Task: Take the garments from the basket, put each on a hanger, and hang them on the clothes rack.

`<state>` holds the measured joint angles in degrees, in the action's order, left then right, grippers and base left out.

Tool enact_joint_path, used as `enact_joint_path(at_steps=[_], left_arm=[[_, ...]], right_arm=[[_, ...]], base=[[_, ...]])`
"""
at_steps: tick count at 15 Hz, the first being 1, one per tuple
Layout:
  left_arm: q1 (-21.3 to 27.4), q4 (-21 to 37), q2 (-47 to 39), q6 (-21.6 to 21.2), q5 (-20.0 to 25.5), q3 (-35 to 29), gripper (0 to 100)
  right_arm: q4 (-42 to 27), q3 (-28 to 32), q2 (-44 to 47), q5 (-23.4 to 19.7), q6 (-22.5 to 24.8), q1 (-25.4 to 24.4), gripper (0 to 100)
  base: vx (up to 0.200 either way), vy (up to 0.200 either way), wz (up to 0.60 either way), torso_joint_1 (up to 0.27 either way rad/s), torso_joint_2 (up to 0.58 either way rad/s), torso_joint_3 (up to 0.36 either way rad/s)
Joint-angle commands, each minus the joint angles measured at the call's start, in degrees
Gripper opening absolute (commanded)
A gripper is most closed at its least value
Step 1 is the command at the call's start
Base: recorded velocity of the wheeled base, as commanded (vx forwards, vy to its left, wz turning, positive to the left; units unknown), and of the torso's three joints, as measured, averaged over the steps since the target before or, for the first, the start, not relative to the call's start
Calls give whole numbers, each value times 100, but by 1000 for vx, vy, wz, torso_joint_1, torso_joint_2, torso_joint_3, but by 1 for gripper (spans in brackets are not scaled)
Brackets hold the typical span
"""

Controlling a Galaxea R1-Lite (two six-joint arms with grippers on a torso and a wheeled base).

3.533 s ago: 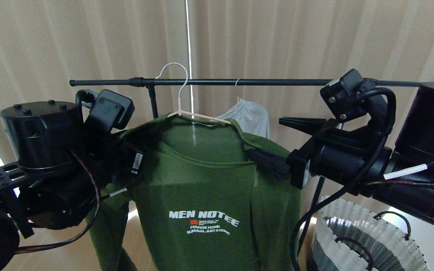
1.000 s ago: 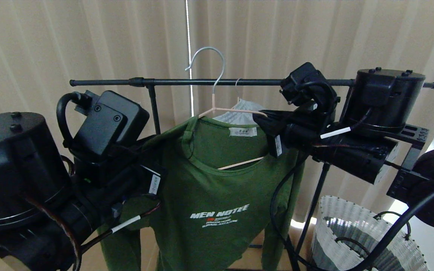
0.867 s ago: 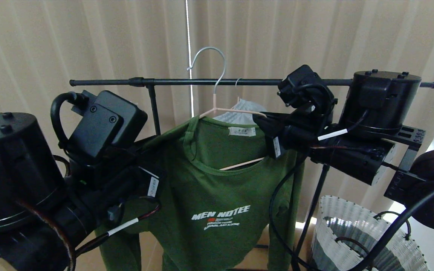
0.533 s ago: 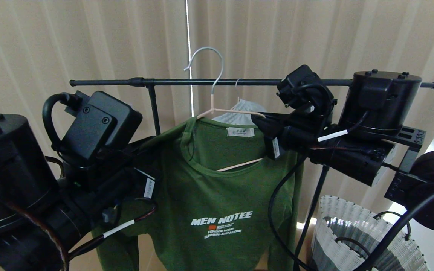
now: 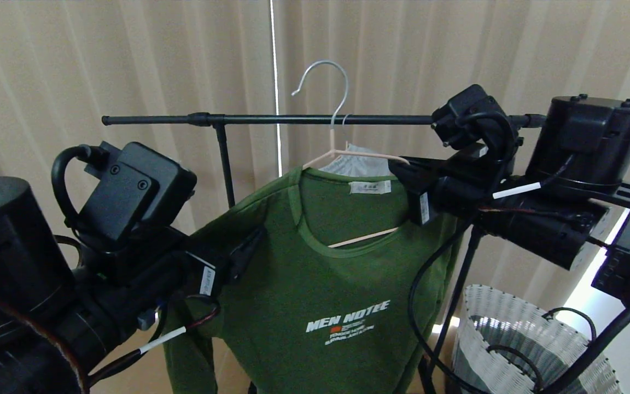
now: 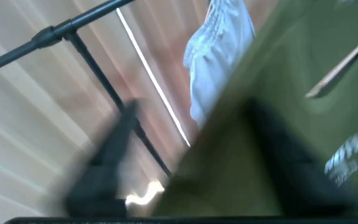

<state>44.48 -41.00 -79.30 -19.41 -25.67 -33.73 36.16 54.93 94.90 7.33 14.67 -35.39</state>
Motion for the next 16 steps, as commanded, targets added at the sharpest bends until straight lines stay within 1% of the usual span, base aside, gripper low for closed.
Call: enact_joint_path(at_steps=[1,3,5,8,10,16], left_arm=[[-19,-5,108,16,89,60,100],[-115,-5,160,34,142,77,100],[-133,-5,204,51,142,279,100],[-265,4,143,148,142,525,100],[-344,4,90,165,142,613,100],[-344,-40,-191,157,124,596,100]], right_arm=[[-3,-176,-271,32,1,146,0],[-3,-325,-464,41,1,322,0],[-3,-518,-719,58,1,630,0],[-3,-606,-947,120,-8,788,0],[5,-606,-1009,111,-34,814,0],[14,-738,-1132,102,-43,779,0]], base=[[0,0,0,0,0,0],[0,0,0,0,0,0],[0,0,0,0,0,0],[0,0,0,0,0,0],[0,0,0,0,0,0],[0,0,0,0,0,0]])
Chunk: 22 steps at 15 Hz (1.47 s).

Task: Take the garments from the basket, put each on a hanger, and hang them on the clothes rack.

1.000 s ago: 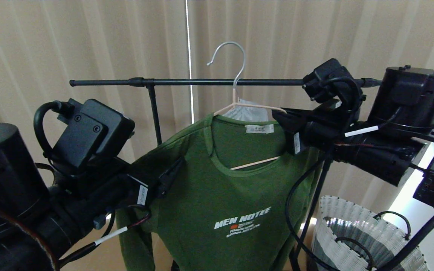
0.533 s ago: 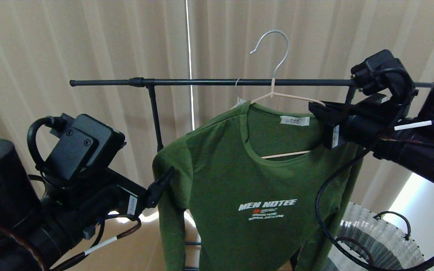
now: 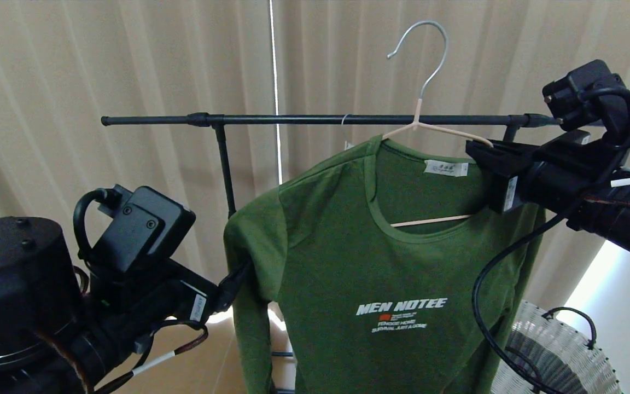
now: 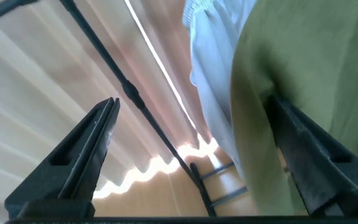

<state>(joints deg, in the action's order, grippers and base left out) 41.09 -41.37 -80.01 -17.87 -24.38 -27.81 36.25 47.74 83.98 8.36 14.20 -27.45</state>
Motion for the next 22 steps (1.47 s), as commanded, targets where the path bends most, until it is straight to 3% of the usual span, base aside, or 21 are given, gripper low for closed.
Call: enact_joint_path(at_steps=[1,2,3,8,11,16,17,22], left_arm=[[-14,-108,-191,12,-5,30,100],[-66,-169,-191,82,-5,56,100],[-84,-178,-182,117,-5,100,0],[-664,-486,-156,73,-5,627,0],[-708,-934,-156,56,-5,979,0],[-717,-978,-156,82,-5,917,0],[-717,-978,-156,91,-5,917,100],[-699,-987,3,117,12,979,100]], right_arm=[[4,-45,-75,-10,4,-23,0],[4,-45,-75,-1,4,-23,0],[4,-45,-84,-1,4,-23,0],[-4,-45,-119,7,4,21,0],[-4,-45,-136,7,4,188,0],[-4,-45,-136,16,4,249,0],[-13,-45,-136,16,4,249,0],[-66,-195,-286,157,21,425,0]], base=[[0,0,0,0,0,0],[0,0,0,0,0,0],[0,0,0,0,0,0],[0,0,0,0,0,0],[0,0,0,0,0,0],[0,0,0,0,0,0],[0,0,0,0,0,0],[0,0,0,0,0,0]])
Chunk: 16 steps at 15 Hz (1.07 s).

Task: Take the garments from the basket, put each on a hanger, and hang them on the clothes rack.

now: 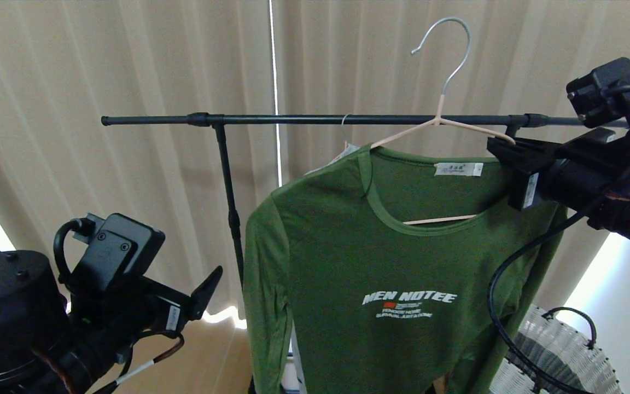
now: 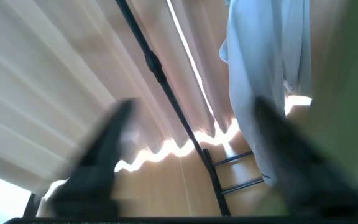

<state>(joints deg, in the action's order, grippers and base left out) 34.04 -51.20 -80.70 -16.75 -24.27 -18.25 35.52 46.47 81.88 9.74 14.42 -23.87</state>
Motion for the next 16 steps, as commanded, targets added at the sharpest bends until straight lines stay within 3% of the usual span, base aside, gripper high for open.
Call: enact_joint_path(at_steps=[1,6,9,13,14,16], left_arm=[[24,-4,169,23,10,32,100],[24,5,687,269,10,217,100],[50,14,1013,743,1,735,100],[24,14,1408,902,10,1394,100],[24,14,1417,902,10,1412,100],[-11,-4,1575,1042,441,1509,100]], right_arm=[[-19,-121,-164,46,8,163,0],[-265,-279,-533,37,17,1069,0],[-643,-674,-929,37,17,1745,0],[-1346,-736,-1359,37,17,2615,0],[-1373,-736,-1377,37,17,2642,0],[-1865,-710,-1553,63,17,3116,0]], base=[[0,0,0,0,0,0],[0,0,0,0,0,0],[0,0,0,0,0,0],[0,0,0,0,0,0],[0,0,0,0,0,0],[0,0,0,0,0,0]])
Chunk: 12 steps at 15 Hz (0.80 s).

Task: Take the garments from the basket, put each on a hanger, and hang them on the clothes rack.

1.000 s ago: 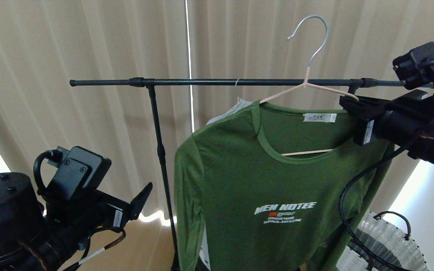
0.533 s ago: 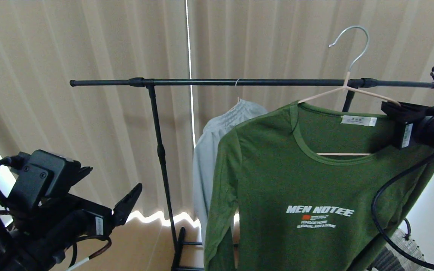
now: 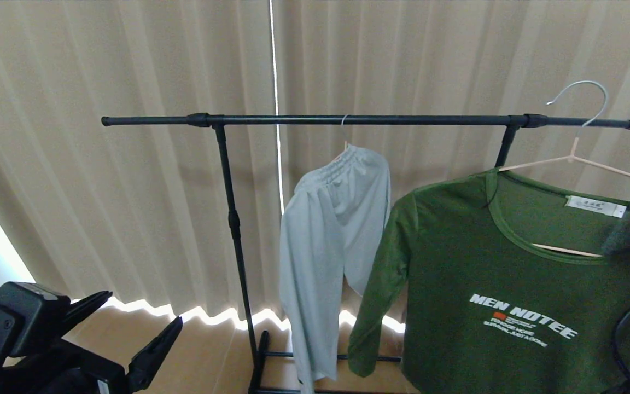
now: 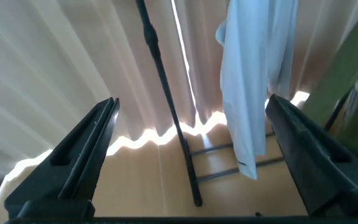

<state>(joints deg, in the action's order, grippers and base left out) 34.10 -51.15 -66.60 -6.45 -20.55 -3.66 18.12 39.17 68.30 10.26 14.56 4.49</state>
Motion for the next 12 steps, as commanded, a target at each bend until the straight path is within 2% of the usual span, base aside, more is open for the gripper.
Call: enact_joint_path(at_steps=[1,6,12], left_arm=[[-17,-9,244,30,174,49,100],[-8,9,437,-14,236,111,100],[-26,18,376,30,245,-3,100]], right_arm=[[-229,3,-221,28,3,378,0],[-335,-76,-247,652,3,509,0],[-326,-155,-230,696,3,509,0]], base=[[0,0,0,0,0,0],[0,0,0,0,0,0],[0,0,0,0,0,0]])
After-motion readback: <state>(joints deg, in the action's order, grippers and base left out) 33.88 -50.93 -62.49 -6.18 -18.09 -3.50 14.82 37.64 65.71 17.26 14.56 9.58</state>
